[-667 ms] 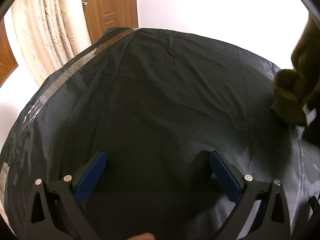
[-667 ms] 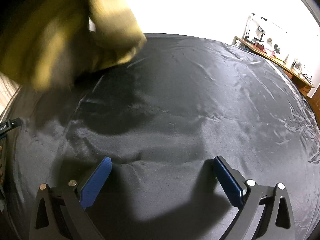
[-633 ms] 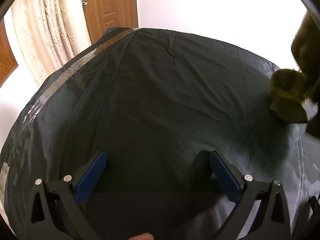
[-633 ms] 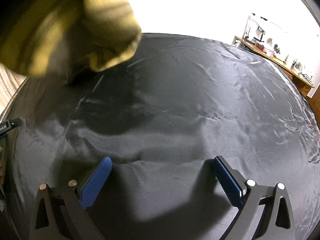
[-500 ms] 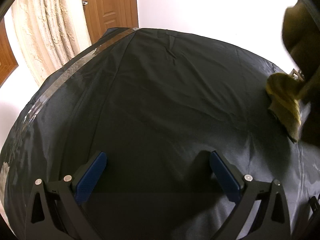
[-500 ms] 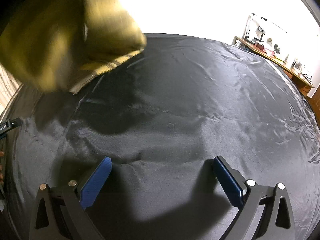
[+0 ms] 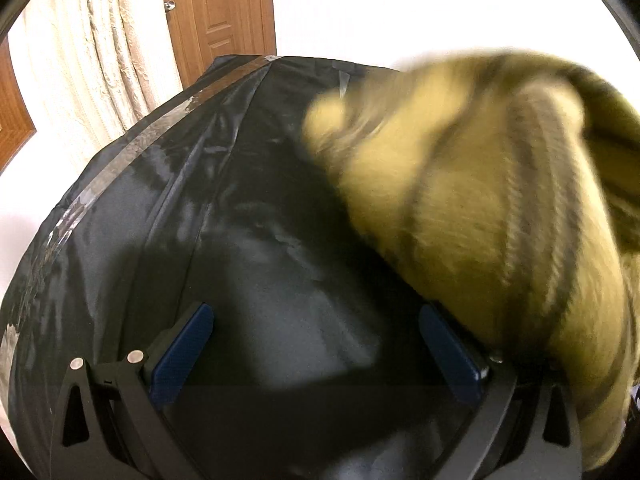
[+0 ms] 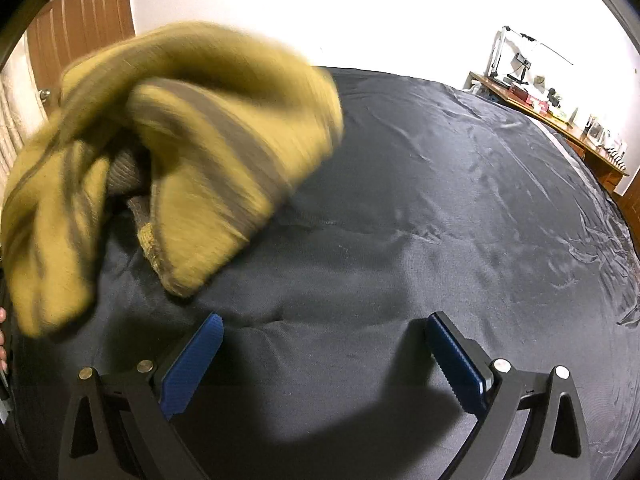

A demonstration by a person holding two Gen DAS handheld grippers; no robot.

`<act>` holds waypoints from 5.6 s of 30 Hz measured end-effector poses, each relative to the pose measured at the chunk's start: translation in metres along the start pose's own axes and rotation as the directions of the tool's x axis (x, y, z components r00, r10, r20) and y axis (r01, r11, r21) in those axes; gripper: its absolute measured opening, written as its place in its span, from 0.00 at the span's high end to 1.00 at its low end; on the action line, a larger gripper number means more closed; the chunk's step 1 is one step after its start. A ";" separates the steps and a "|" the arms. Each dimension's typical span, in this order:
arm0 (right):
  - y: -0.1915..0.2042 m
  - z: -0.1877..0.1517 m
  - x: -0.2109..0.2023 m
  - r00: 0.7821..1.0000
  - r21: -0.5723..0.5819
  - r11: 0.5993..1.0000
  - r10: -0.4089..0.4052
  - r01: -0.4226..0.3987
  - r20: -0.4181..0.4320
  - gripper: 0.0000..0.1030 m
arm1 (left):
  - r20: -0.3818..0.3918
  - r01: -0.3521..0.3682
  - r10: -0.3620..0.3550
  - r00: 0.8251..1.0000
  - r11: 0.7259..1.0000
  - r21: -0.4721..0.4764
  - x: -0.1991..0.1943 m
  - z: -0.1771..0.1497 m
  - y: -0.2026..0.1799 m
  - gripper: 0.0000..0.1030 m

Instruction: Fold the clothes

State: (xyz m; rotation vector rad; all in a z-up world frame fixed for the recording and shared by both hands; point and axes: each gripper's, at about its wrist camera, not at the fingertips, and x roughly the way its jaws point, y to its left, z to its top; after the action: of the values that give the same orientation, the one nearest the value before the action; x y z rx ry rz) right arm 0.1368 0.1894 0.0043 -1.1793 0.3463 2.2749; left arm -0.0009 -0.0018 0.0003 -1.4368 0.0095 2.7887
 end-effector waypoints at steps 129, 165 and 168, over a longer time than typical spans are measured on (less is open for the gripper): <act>0.042 0.231 0.027 0.976 0.008 0.980 0.201 -0.201 -0.083 0.00 | -0.110 0.590 -0.606 0.788 0.794 -0.149 -0.035 0.056 0.030 0.00; 0.051 0.060 -0.092 0.799 -0.168 0.785 0.563 -0.597 -0.210 0.00 | -0.172 0.580 -0.595 0.785 0.804 -0.130 -0.033 0.049 0.035 0.00; 0.025 0.095 -0.093 0.858 -0.168 0.842 0.501 -0.513 -0.109 0.01 | -0.178 0.575 -0.591 0.787 0.807 -0.134 -0.032 0.050 0.033 0.00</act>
State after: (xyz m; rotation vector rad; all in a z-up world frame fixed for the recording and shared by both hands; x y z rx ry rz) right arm 0.1019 0.1803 0.1343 -1.3840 0.5264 2.7855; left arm -0.0237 -0.0346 0.0553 -1.4305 -0.4619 2.1415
